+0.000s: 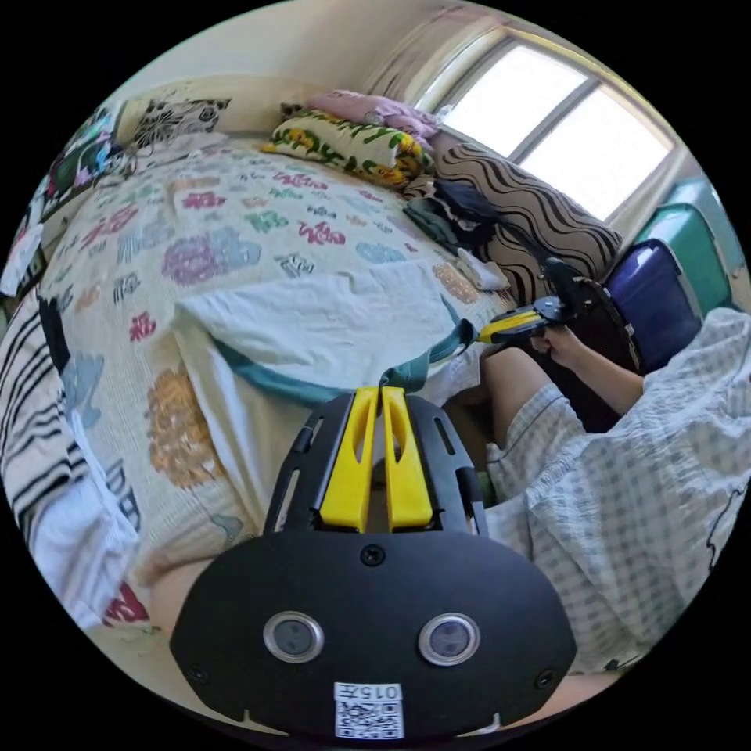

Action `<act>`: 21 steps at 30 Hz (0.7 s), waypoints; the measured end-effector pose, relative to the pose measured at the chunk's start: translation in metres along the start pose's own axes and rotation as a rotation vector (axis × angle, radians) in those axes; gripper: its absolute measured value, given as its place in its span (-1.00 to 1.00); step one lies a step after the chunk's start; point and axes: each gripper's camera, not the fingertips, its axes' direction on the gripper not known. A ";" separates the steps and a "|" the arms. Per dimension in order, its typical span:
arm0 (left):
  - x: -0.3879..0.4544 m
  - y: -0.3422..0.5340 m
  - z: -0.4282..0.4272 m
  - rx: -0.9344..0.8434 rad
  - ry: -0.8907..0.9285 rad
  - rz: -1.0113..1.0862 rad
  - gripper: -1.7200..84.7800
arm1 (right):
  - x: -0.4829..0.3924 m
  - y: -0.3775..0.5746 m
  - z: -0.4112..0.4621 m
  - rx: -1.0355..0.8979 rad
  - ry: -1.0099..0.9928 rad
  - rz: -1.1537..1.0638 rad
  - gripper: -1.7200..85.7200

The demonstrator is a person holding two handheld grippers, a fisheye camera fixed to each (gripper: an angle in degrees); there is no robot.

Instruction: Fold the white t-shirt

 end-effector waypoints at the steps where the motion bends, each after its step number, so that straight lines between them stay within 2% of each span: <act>1: 0.002 0.002 0.004 -0.013 -0.009 -0.014 -0.96 | -0.002 0.006 0.016 -0.012 0.002 0.026 -0.98; 6: 0.027 -0.006 0.021 -0.132 -0.129 -0.019 -0.96 | -0.010 0.019 0.059 -0.084 0.072 0.092 -0.98; 8: 0.032 -0.014 0.030 -0.216 -0.140 -0.021 -0.96 | -0.014 0.022 0.067 -0.059 0.123 0.115 -0.98; 11: 0.038 -0.022 0.041 -0.336 -0.142 -0.062 -0.96 | -0.019 0.015 0.071 0.025 0.084 0.126 -0.96; 18: 0.057 -0.022 0.029 -0.285 -0.201 -0.108 -0.91 | -0.033 -0.029 0.127 -0.003 0.023 0.084 -0.84; 21: 0.052 -0.020 0.038 -0.281 -0.191 -0.172 -0.84 | -0.045 -0.044 0.170 -0.136 0.066 0.015 -0.79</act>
